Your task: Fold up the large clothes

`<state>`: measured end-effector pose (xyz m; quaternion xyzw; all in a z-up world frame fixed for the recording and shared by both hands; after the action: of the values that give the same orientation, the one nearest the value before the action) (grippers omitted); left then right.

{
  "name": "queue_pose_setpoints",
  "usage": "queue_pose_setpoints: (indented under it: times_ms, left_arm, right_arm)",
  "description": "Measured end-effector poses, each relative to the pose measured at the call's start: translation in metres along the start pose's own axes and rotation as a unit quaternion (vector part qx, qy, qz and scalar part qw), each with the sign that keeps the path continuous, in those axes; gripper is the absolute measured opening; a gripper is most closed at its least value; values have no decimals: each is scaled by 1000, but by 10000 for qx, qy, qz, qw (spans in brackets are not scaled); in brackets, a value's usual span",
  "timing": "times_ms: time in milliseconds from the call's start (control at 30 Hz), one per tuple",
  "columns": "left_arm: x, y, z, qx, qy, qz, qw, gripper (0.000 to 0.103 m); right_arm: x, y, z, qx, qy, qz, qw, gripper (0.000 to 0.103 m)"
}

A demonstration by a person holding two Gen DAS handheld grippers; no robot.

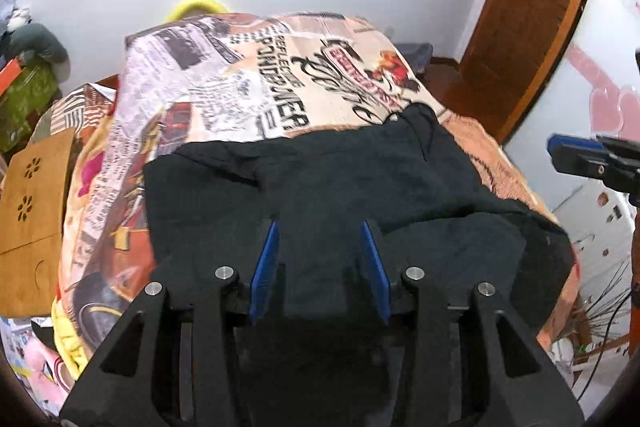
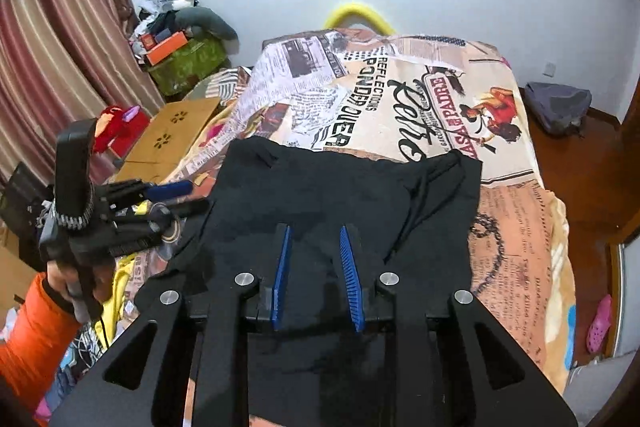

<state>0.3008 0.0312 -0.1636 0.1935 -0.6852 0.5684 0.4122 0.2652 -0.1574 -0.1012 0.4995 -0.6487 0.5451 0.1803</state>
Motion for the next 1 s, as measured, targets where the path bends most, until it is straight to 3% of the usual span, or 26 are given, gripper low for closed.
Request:
queue_pose_setpoints:
  times_ms: [233, 433, 600, 733, 833, 933, 967, 1000]
  left_arm:
    - [-52, 29, 18, 31, 271, -582, 9979, 42]
    - [-76, 55, 29, -106, 196, -767, 9968, 47]
    - [-69, 58, 39, -400, -130, -704, 9966, 48]
    - [-55, 53, 29, -223, -59, -633, 9977, 49]
    - [-35, 51, 17, -168, -207, -472, 9985, 52]
    - [-11, 53, 0, -115, -509, -321, 9981, 70]
    - [-1, 55, -7, -84, -602, -258, 9978, 77]
    - [9, 58, -15, -47, -698, -188, 9974, 83]
  right_arm:
    - [-71, 34, 18, 164, 671, -696, 9952, 25]
    - [-93, 66, 41, 133, 655, -1127, 9914, 26]
    - [-84, 76, 42, 232, 676, -1040, 9920, 27]
    - [-66, 71, 40, 110, 640, -991, 9930, 27]
    - [-52, 66, 39, 134, 653, -811, 9945, 27]
    - [-31, 61, 43, 190, 710, -529, 9959, 29]
    - [-23, 61, 46, 188, 713, -436, 9963, 32]
    - [-18, 61, 49, 185, 723, -368, 9965, 42]
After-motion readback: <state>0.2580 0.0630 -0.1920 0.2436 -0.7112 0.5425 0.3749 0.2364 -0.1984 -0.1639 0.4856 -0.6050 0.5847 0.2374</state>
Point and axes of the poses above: each gripper's, at about its wrist camera, not at the fingertips, and x roughly against the way its jaws point, z to its right, y to its underside, the point moved 4 cm from there along -x, roughly the way its jaws point, and after that the axes turned 13 degrees about -x, right-handed, at the moved point
